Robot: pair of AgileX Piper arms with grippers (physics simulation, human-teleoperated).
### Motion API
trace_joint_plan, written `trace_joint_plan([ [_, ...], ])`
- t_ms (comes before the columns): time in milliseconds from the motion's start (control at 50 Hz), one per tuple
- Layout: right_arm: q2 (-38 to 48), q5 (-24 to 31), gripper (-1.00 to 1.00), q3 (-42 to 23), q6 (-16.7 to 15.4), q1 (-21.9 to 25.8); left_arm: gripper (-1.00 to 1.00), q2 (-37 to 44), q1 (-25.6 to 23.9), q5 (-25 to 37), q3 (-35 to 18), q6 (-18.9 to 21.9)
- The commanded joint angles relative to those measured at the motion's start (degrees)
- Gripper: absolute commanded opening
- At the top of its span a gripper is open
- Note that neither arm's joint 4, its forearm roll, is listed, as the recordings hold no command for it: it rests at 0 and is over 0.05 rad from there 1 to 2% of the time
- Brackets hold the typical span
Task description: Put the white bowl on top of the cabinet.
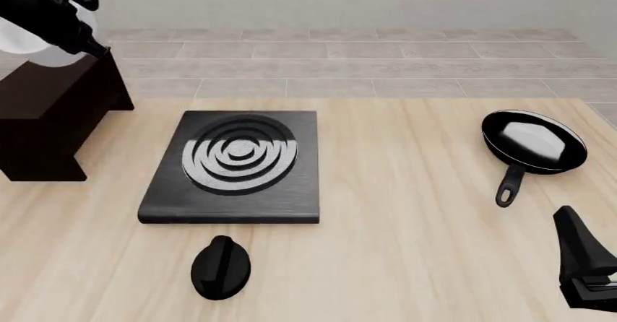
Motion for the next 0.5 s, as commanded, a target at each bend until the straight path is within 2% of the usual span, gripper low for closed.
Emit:
trace_joint_plan([
  [20,0.0,-0.02,1.0,0.0,-0.02,-0.02,-1.0,3.48,2.81,-1.45,-1.87,-2.47],
  [140,0.0,0.0,1.0,0.0,0.01,0.0,-1.0,5.71,3.95,-2.25,-1.92,-3.5],
  [280,0.0,0.0,1.0,0.0,-0.01,-0.01,-1.0,6.8,5.08,-5.74,1.98,-3.78],
  [500,0.0,-0.01,1.0,0.0,0.0,-0.01,-1.0,10.68,5.9,-7.82,1.42,-5.24],
])
